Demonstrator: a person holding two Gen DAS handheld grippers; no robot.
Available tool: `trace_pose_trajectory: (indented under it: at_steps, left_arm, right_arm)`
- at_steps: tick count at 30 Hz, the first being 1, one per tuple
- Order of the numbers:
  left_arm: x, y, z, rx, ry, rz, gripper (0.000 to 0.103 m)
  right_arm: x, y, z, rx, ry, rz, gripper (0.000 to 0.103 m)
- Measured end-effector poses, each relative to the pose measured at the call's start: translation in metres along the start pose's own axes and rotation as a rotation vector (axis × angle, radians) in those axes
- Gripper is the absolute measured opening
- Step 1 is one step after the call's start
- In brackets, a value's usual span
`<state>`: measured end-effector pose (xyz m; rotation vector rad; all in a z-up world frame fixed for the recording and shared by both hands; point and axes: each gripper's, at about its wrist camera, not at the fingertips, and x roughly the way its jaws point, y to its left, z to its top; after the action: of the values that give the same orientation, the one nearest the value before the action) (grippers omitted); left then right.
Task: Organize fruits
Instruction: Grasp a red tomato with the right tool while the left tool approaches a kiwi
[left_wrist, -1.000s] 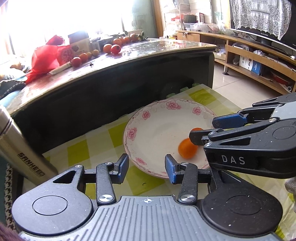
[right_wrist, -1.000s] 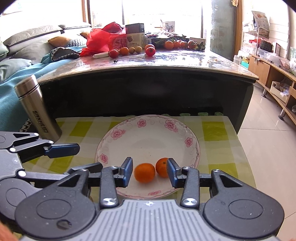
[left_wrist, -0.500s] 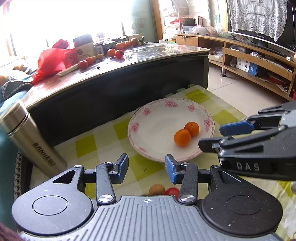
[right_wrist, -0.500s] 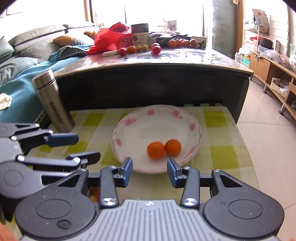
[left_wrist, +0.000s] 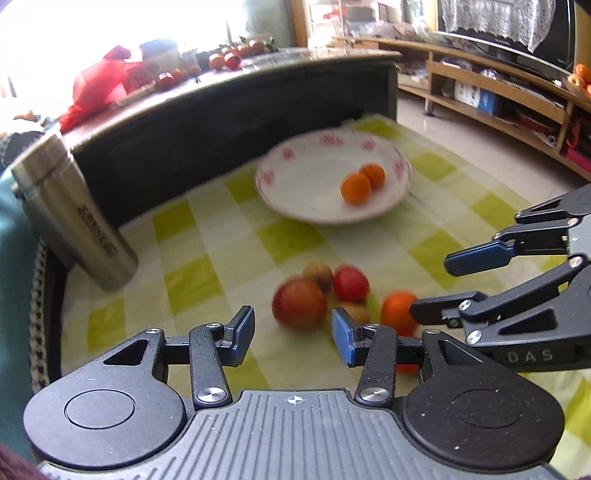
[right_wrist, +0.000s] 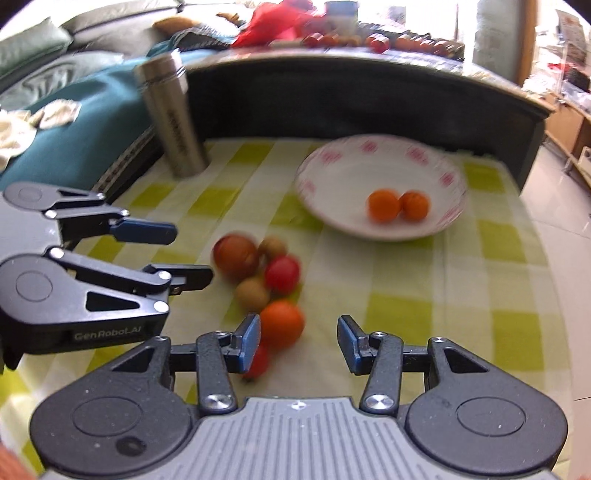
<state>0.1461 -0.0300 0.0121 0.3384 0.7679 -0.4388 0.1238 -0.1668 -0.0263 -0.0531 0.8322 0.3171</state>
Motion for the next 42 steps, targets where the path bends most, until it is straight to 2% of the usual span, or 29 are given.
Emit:
trace_pose_trajectory:
  at_steps: [5,21,27,29,36,42]
  left_arm:
    - [0.001,0.001,-0.012,-0.019,0.025,-0.032,0.056]
    - [0.008,0.018,-0.015,-0.08,0.034,-0.014,0.058]
    - [0.009,0.017,-0.015,-0.071,0.029,-0.013,0.059]
    - [0.009,0.017,-0.016,-0.073,0.03,-0.015,0.059]
    - [0.01,0.011,-0.019,-0.042,0.028,-0.057,0.058]
    - [0.014,-0.006,-0.023,0.02,0.021,-0.118,0.057]
  right_arm:
    - [0.011,0.011,-0.012,-0.022,0.038,0.042,0.053]
    - [0.022,0.028,-0.007,-0.039,0.103,0.062,0.051]
    - [0.028,0.035,-0.013,-0.077,0.129,0.051,0.043]
    - [0.028,0.036,-0.013,-0.089,0.123,0.046,0.031]
    - [0.016,0.026,-0.016,-0.086,0.12,0.06,0.03]
    - [0.006,0.0,-0.019,-0.025,0.116,0.022,0.03]
